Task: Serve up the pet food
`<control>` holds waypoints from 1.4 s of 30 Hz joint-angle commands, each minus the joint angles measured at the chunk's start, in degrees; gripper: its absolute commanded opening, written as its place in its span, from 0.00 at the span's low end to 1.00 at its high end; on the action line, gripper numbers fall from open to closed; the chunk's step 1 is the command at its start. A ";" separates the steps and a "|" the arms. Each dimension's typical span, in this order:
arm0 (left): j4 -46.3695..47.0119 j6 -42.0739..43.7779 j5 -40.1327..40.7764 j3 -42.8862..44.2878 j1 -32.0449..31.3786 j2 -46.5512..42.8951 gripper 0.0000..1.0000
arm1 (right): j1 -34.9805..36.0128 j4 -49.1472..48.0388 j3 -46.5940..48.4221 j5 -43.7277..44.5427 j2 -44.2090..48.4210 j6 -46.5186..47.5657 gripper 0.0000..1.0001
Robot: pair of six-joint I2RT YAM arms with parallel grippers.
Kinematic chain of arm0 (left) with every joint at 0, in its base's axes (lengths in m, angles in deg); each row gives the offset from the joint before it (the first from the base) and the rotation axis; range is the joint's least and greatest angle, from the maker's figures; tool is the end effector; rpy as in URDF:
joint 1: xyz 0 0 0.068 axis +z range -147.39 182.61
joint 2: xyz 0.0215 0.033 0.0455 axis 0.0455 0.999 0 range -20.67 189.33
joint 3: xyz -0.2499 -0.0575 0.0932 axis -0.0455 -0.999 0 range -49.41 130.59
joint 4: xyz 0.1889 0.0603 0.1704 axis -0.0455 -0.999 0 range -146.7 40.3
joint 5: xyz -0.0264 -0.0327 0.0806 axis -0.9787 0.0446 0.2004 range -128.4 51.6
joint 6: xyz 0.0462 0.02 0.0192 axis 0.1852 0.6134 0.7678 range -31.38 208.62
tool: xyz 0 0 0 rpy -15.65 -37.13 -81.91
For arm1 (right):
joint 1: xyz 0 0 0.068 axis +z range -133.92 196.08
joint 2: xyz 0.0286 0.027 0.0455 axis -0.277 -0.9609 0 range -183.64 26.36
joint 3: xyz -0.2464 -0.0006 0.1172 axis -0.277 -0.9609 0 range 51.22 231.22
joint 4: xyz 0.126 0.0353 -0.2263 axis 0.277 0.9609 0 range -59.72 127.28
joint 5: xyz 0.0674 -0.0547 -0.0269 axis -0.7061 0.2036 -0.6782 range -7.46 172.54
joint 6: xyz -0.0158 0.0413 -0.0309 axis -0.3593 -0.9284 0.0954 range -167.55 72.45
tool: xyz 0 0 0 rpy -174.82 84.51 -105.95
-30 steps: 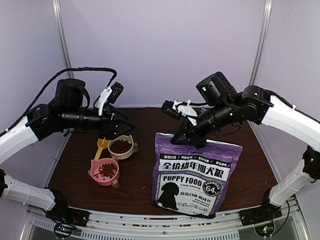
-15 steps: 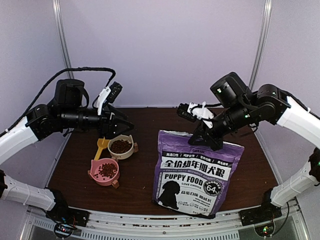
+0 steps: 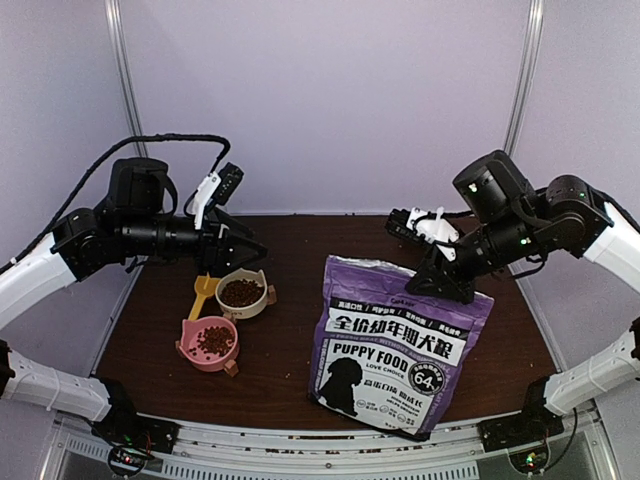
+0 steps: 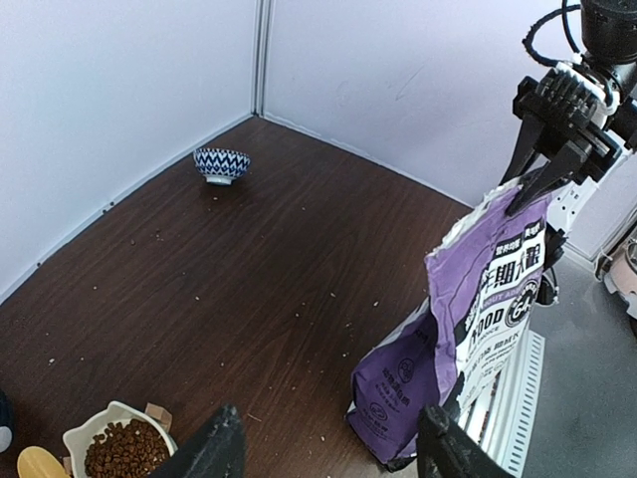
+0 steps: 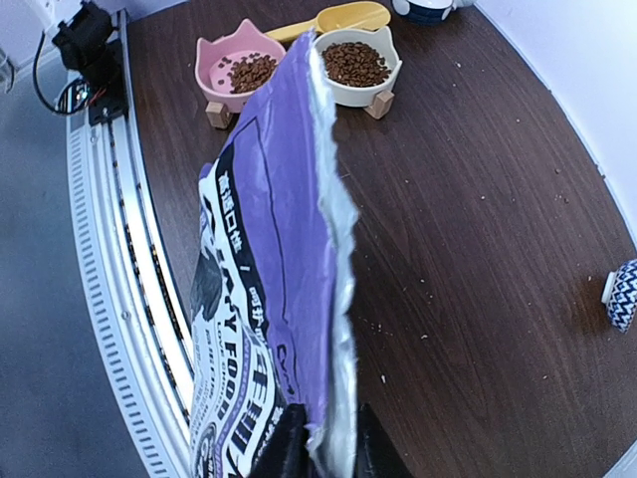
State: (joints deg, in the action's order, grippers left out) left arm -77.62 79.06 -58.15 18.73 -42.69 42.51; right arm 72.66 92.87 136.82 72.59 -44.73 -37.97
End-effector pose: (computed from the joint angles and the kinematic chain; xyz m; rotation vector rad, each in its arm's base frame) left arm 0.1594 -0.1780 0.3882 0.8586 1.8892 -0.9475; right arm 0.1212 0.1948 0.4016 -1.4207 2.0297 0.5761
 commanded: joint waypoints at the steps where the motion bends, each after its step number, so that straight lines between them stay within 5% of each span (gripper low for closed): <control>1: 1.85 0.64 0.51 -0.05 0.56 -1.35 0.62 | -0.39 2.26 -1.52 2.11 0.89 -1.81 0.11; 3: 1.76 0.76 0.66 0.19 0.59 -1.39 0.62 | -0.36 2.97 -1.30 2.60 0.63 -2.21 0.00; 8: 0.89 0.98 1.65 0.76 1.06 -1.82 0.62 | -0.35 3.61 -0.65 4.00 1.61 -2.98 0.00; 12: 0.70 1.03 2.14 0.51 1.30 -2.31 0.63 | -0.46 4.87 -0.72 5.39 3.01 -3.84 0.19; 17: 0.49 1.11 2.36 0.36 1.61 -2.57 0.66 | -0.50 5.63 -2.35 6.98 4.47 -5.04 0.25; 21: 0.43 0.96 2.58 0.50 1.74 -2.42 0.66 | -0.49 5.00 -2.69 6.53 4.53 -5.34 0.00; 28: -0.31 -0.57 5.29 0.37 3.59 -2.27 0.74 | -1.49 -4.07 -1.83 22.46 4.39 -10.84 0.00; 34: -1.32 -4.22 8.77 -1.34 9.31 -2.62 0.81 | -14.16 -7.72 -2.06 30.56 3.61 -18.08 0.00; 42: 2.56 -8.54 7.42 -8.24 23.83 -4.41 0.88 | -33.62 -15.09 -6.75 27.94 3.40 -19.83 0.00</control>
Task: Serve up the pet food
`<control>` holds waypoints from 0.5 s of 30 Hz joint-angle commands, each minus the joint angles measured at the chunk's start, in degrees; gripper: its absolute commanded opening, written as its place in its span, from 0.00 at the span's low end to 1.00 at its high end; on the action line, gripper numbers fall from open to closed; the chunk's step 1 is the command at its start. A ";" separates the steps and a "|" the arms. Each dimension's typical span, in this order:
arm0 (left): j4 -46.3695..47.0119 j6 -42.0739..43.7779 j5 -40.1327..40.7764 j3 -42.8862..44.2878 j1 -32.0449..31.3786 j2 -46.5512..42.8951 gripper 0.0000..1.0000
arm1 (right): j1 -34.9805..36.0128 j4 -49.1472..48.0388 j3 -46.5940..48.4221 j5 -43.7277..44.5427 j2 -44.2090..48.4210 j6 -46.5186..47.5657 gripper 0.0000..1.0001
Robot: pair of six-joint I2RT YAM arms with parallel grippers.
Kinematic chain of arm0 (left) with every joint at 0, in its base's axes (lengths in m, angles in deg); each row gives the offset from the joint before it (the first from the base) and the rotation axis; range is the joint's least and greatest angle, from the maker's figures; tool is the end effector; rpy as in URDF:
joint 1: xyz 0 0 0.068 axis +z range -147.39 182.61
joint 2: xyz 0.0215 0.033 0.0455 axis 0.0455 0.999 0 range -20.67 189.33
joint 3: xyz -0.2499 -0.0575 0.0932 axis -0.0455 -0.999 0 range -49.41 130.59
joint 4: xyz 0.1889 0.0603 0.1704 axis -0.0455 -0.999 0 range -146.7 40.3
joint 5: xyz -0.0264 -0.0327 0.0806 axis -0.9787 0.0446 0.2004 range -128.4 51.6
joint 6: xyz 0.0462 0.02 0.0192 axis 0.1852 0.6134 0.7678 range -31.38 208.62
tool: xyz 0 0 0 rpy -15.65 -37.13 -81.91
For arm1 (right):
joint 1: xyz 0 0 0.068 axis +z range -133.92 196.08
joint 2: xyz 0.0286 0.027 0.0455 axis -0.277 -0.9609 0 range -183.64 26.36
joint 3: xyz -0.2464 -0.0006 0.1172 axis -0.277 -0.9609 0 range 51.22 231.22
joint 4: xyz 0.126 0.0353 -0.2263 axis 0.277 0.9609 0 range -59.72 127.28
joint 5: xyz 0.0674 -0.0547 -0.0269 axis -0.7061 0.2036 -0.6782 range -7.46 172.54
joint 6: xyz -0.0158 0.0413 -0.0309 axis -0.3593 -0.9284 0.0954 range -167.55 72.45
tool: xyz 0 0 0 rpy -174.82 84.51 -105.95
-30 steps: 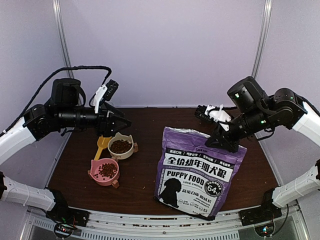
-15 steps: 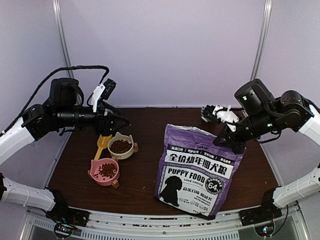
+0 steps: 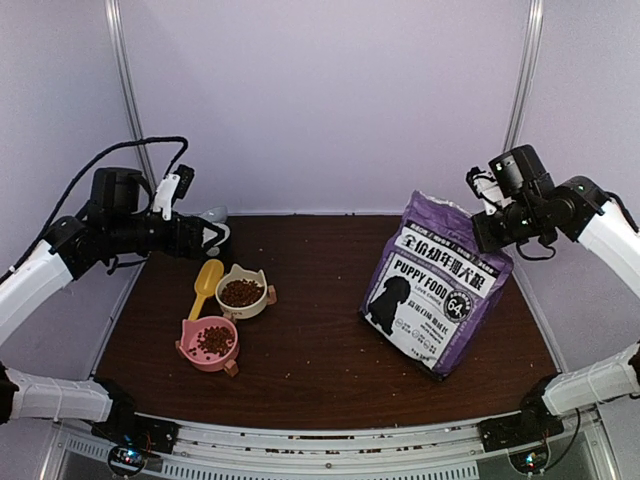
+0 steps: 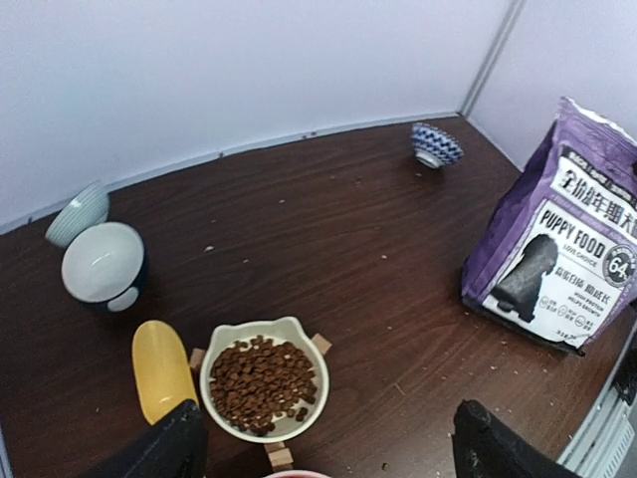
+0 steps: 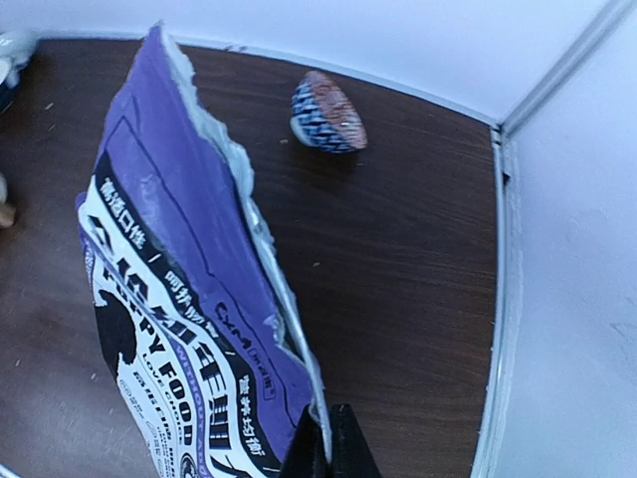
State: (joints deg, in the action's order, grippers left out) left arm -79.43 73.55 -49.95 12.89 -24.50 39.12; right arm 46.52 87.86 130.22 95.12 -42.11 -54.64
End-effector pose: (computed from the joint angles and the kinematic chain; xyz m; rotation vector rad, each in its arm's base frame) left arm 0.1980 -0.1093 0.3626 0.3485 2.0724 -0.6583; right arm 0.1996 0.1083 0.3833 -0.3781 2.3366 0.0526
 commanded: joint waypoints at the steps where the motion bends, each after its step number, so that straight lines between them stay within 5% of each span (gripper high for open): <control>1: 4.87 -3.23 -1.15 -2.97 7.27 -1.00 0.88 | -9.35 -10.50 -0.04 5.23 -0.01 -3.31 0.00; 10: 7.59 -4.80 -1.58 -6.09 15.31 -0.62 0.89 | -15.20 -15.36 0.25 1.52 -3.60 -2.58 0.03; 15: 9.21 -4.16 -1.44 -5.34 15.54 1.22 0.91 | -15.17 -17.48 1.70 -5.07 -3.63 -1.26 0.58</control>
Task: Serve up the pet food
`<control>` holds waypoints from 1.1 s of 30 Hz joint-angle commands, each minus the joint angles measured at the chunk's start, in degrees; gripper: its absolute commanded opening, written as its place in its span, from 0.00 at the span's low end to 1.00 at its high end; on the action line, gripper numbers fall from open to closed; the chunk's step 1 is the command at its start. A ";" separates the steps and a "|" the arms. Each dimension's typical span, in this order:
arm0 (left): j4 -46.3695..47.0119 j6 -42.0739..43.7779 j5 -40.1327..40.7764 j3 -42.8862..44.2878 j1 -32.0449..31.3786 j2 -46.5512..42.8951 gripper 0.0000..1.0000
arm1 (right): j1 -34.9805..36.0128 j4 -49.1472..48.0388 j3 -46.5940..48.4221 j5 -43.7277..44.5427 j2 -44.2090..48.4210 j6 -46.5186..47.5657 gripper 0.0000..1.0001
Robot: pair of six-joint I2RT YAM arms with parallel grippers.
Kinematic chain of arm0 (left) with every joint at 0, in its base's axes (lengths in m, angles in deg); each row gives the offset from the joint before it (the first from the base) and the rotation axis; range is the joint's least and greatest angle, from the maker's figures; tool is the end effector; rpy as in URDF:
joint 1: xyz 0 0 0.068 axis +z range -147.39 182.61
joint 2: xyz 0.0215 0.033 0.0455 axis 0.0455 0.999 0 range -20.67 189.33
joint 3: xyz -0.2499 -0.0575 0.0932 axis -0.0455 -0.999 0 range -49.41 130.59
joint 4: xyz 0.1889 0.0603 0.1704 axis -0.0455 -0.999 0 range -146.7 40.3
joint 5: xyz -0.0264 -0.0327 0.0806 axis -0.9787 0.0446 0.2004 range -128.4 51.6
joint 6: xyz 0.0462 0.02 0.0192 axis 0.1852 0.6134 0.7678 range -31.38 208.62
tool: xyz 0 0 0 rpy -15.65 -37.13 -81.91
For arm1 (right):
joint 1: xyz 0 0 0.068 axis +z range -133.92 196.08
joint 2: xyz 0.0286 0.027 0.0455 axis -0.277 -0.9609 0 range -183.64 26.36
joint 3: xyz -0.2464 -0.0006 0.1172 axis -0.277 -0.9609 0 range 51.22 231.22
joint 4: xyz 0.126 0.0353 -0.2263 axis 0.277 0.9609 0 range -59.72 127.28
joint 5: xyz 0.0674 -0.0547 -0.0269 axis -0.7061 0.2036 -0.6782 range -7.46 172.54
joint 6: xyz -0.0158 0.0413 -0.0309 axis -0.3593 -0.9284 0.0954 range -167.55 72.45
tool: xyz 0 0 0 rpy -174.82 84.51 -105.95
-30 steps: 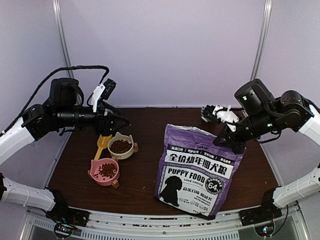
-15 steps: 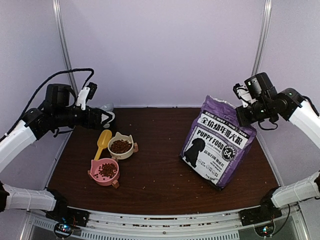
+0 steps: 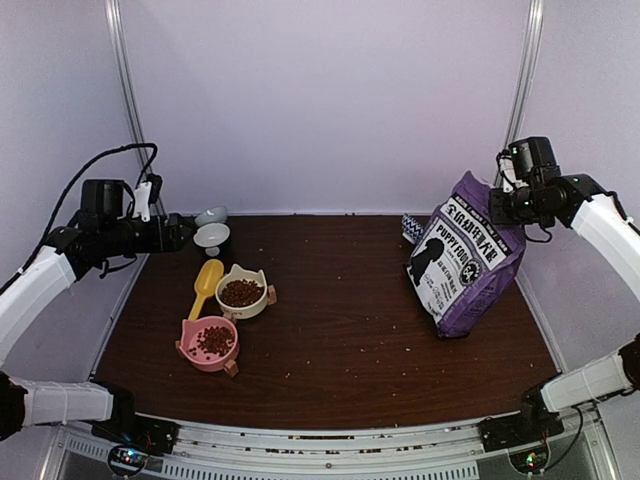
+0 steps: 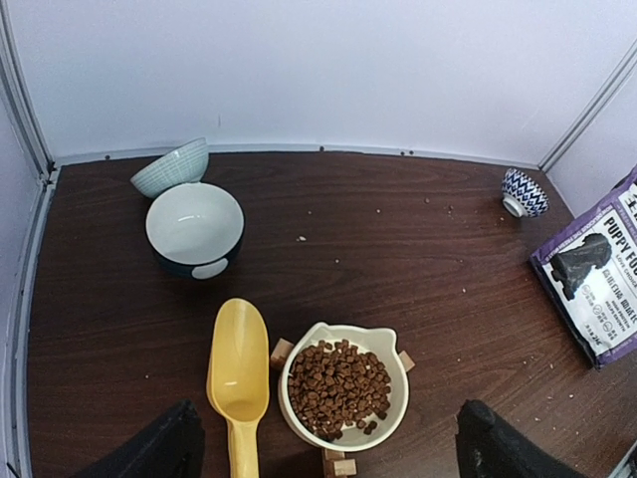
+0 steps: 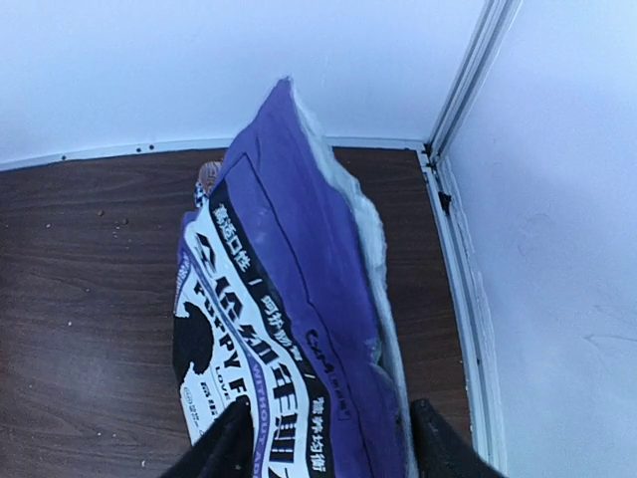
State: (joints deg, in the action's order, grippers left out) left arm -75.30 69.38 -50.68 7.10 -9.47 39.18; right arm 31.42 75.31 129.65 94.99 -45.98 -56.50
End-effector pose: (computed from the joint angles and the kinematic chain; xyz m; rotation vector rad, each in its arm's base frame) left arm 0.2239 -0.0556 0.3349 0.0017 2.1109 -0.5535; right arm 0.2543 0.0617 0.3824 -0.0083 2.2314 -0.0136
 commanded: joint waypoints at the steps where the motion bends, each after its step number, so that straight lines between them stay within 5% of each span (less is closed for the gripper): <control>1: 5.22 0.94 -0.22 1.04 0.50 1.72 0.92 | -0.08 -5.28 2.66 -4.98 0.53 0.64 0.74; 2: 5.06 1.88 0.96 1.98 0.49 2.41 0.92 | -0.12 -5.50 3.23 -4.79 0.90 0.80 0.89; 4: 4.22 3.71 3.56 4.13 0.90 3.93 0.93 | -0.32 -6.21 4.20 -4.13 1.84 0.99 0.99; 11: 6.70 2.99 5.29 5.56 12.42 6.32 0.94 | -9.74 -13.40 -1.48 -9.19 9.45 -4.47 1.00; 18: 17.70 -7.49 12.28 -11.06 30.76 -4.35 0.98 | -20.22 -24.88 -20.68 -9.43 21.36 -9.94 1.00; 21: 20.88 -4.59 21.29 -18.36 30.93 -9.72 0.98 | -20.60 -33.92 -31.46 -6.81 27.63 -9.73 1.00; 27: 39.27 0.93 18.98 -34.34 29.19 -12.78 0.98 | -20.61 -55.46 -54.54 -4.22 36.97 -10.71 1.00; 33: 53.73 7.10 18.23 -37.53 23.62 -2.68 0.98 | -20.52 -74.28 -65.08 -6.15 29.09 -10.94 1.00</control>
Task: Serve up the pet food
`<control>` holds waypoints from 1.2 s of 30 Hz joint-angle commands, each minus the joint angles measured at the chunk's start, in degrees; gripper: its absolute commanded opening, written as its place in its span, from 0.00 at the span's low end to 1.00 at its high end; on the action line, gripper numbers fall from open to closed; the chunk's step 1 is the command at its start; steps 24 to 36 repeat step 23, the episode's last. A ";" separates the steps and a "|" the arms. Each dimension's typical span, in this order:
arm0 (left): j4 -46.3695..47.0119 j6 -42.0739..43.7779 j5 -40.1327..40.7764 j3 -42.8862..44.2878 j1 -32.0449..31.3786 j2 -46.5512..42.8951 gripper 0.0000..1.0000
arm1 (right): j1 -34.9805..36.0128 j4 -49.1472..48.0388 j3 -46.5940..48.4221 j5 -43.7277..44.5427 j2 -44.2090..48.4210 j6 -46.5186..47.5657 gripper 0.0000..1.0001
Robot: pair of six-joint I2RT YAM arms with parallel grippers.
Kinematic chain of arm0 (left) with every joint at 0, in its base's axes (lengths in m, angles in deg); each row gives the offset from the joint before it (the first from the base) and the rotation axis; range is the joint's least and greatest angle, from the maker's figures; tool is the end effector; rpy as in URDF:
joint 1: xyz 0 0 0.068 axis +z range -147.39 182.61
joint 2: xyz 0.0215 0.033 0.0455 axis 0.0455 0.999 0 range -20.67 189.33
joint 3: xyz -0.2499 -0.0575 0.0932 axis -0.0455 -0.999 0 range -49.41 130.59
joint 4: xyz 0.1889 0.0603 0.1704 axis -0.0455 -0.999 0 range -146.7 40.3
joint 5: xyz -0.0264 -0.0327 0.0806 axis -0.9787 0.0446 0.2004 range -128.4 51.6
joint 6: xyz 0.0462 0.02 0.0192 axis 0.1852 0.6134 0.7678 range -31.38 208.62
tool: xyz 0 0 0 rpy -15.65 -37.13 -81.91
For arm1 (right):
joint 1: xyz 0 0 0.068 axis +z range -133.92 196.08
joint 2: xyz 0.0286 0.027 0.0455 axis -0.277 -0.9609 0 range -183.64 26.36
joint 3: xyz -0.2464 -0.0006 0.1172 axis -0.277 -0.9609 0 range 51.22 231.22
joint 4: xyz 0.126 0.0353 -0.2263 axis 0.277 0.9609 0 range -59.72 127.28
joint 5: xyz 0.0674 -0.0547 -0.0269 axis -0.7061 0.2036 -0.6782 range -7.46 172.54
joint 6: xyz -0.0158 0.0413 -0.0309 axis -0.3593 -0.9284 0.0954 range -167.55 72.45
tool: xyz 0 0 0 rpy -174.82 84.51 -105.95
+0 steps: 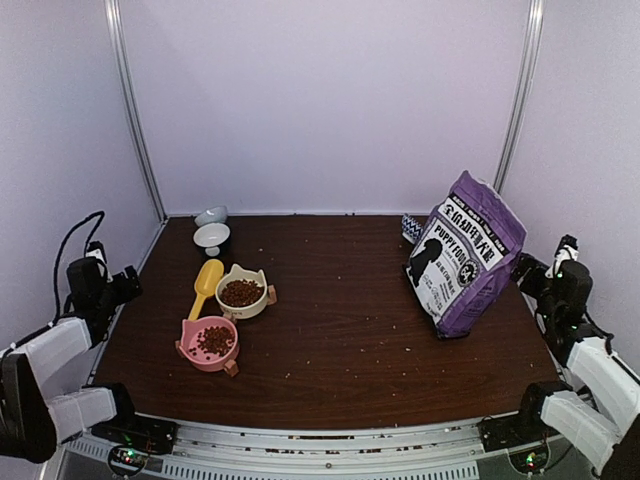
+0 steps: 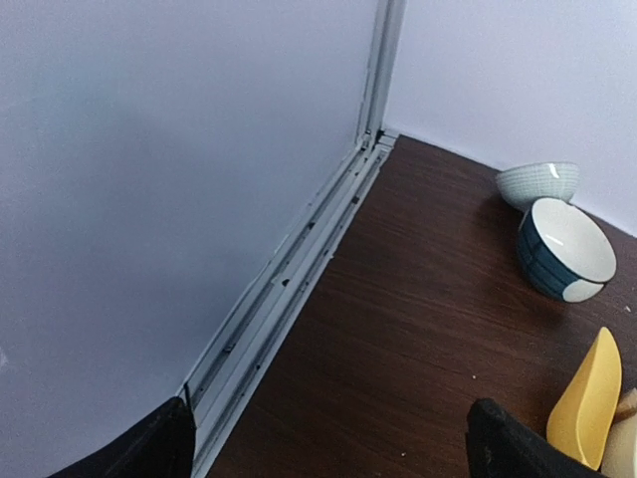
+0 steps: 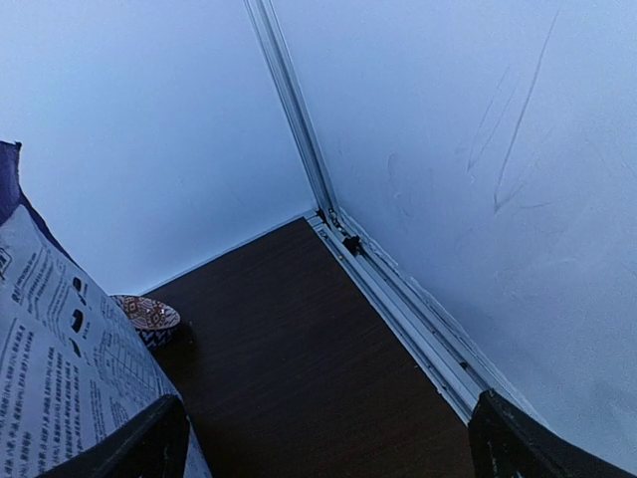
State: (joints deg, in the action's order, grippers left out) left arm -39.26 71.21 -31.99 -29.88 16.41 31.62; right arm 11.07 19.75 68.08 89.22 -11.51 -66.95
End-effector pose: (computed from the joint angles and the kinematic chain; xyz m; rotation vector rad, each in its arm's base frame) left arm 0.1914 0.0512 0.1988 -0.5974 1.8651 0.0683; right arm 0.1682 -0.0190 0.2238 0.4533 1.6934 0.0811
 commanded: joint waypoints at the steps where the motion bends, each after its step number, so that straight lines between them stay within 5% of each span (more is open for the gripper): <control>1: 20.41 5.81 -0.90 -0.70 -2.34 6.80 0.98 | -0.10 -22.18 -4.27 -0.89 -7.86 -0.24 1.00; 12: 31.28 8.46 -3.59 3.57 -2.41 22.20 0.98 | 0.36 -40.54 -4.94 -3.32 -26.30 8.21 1.00; 36: 32.00 9.45 -2.89 3.61 -2.46 22.66 0.98 | 0.53 -42.27 -5.14 -4.79 -26.47 7.94 1.00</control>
